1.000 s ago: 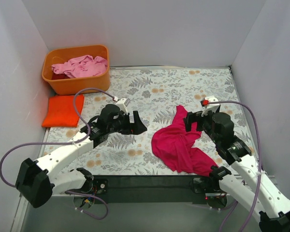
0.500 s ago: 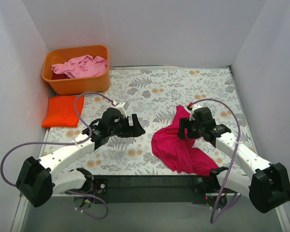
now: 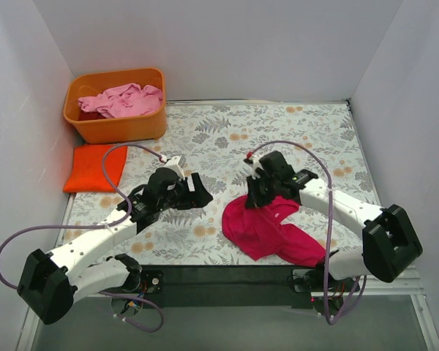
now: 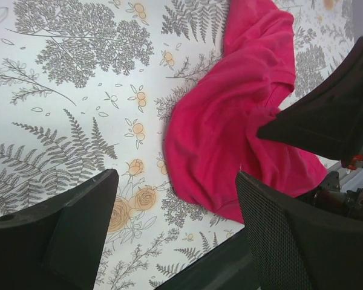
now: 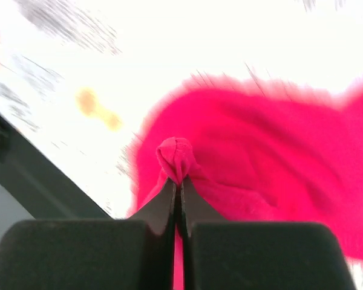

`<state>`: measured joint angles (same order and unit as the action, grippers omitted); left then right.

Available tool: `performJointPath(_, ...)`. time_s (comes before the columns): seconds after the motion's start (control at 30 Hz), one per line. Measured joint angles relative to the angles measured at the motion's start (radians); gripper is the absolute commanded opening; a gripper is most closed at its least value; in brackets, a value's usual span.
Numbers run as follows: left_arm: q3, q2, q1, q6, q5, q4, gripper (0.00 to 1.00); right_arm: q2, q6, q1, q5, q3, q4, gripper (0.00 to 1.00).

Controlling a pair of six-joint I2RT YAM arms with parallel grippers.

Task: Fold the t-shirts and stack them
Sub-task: Flatten the tshirt out

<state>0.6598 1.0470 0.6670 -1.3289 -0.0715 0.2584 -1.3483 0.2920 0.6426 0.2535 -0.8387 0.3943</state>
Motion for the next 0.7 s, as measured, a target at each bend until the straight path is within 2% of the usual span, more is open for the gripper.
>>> performJointPath(0.1,-0.009,-0.058,0.0,-0.011,0.039,0.02,0.71,-0.086,0.007,0.09,-0.023,-0.192,-0.032,0.03)
performJointPath(0.2,-0.015,-0.114,0.0,-0.026,0.075,0.04,0.71,-0.182,0.016,0.15,-0.029,-0.357,-0.079,0.32)
performJointPath(0.27,-0.021,-0.148,0.0,-0.039,0.093,0.053,0.71,-0.256,0.0,0.172,-0.017,-0.455,-0.091,0.38)
performJointPath(0.3,-0.028,-0.17,0.0,-0.044,0.103,0.057,0.72,-0.286,-0.007,0.179,-0.015,-0.489,-0.098,0.48)
performJointPath(0.4,-0.045,-0.215,0.0,-0.054,0.116,0.072,0.72,-0.31,-0.032,0.18,-0.048,-0.498,-0.091,0.63)
performJointPath(0.53,-0.062,-0.208,0.0,-0.06,0.102,0.08,0.77,-0.244,-0.064,0.122,-0.113,-0.394,-0.072,0.65)
performJointPath(0.7,-0.06,-0.058,0.0,-0.055,0.039,0.074,0.81,-0.081,-0.09,-0.101,-0.177,-0.166,-0.032,0.63)
